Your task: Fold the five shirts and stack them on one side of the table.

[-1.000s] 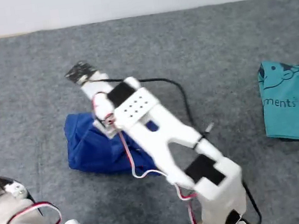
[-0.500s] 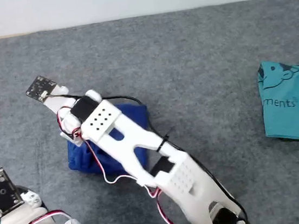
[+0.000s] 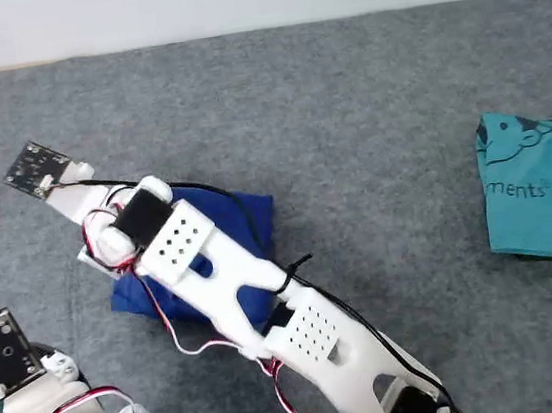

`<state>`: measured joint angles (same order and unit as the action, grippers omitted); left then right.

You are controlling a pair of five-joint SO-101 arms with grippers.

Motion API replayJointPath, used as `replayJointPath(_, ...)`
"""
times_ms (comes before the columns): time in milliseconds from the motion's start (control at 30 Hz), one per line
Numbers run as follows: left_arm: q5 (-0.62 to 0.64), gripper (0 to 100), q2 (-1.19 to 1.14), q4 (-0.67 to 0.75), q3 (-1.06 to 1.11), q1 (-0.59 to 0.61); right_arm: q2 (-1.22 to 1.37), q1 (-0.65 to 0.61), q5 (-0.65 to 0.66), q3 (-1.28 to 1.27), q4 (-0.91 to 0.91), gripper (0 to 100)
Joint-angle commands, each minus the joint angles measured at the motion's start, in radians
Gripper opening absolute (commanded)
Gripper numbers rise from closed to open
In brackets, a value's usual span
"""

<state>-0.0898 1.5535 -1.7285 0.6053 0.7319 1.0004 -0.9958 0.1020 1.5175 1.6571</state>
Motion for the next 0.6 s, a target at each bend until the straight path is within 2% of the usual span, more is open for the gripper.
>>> replayJointPath(0,-0.011,0,0.005,0.018,-0.002,0.002,-0.022,-0.002,0.037,0.132,0.101,22.8)
replayJointPath(67,-0.011,0,0.005,0.018,-0.008,0.002,-0.021,0.022,0.041,0.144,0.139,18.8)
replayJointPath(233,-0.011,0,0.005,0.018,-0.01,0.002,-0.016,0.139,0.066,0.081,0.136,1.5)
replayJointPath(367,-0.011,0,0.005,0.018,-0.008,0.002,-0.022,0.216,0.092,-0.044,0.136,0.9)
replayJointPath(567,-0.012,0,0.005,0.069,0.022,0.003,-0.041,0.246,0.097,-0.238,0.137,0.9)
